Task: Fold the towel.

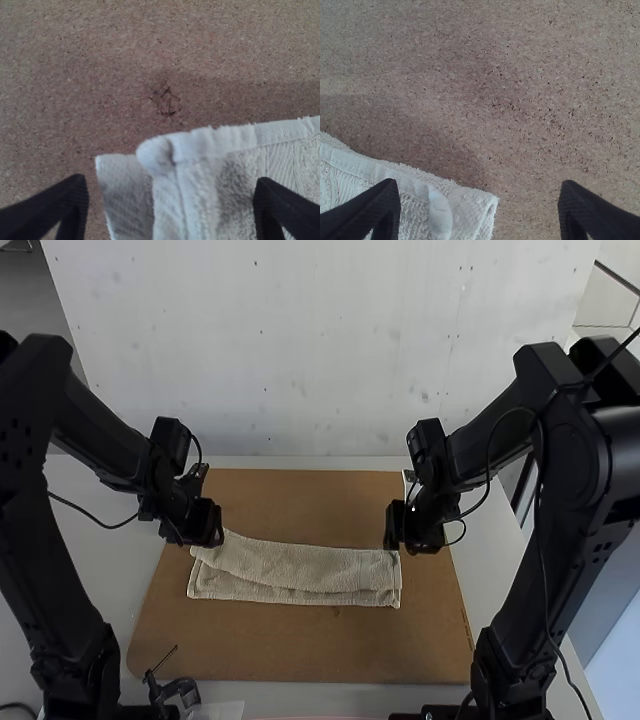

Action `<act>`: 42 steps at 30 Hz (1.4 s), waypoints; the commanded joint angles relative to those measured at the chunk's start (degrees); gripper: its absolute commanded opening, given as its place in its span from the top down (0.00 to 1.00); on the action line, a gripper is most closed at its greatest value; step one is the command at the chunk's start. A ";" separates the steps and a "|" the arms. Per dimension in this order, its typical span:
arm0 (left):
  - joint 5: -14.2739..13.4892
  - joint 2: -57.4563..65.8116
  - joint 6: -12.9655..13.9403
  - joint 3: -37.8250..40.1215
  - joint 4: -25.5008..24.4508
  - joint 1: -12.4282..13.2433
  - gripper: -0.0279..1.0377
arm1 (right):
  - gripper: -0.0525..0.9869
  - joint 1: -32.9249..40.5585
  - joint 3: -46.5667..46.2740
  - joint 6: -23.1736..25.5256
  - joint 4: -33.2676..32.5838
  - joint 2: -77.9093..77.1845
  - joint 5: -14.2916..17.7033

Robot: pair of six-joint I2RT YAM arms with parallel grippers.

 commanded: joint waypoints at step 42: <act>-1.15 -9.74 1.77 1.85 -2.20 6.03 0.05 | 0.32 -8.48 8.49 -0.53 -13.23 9.08 -14.09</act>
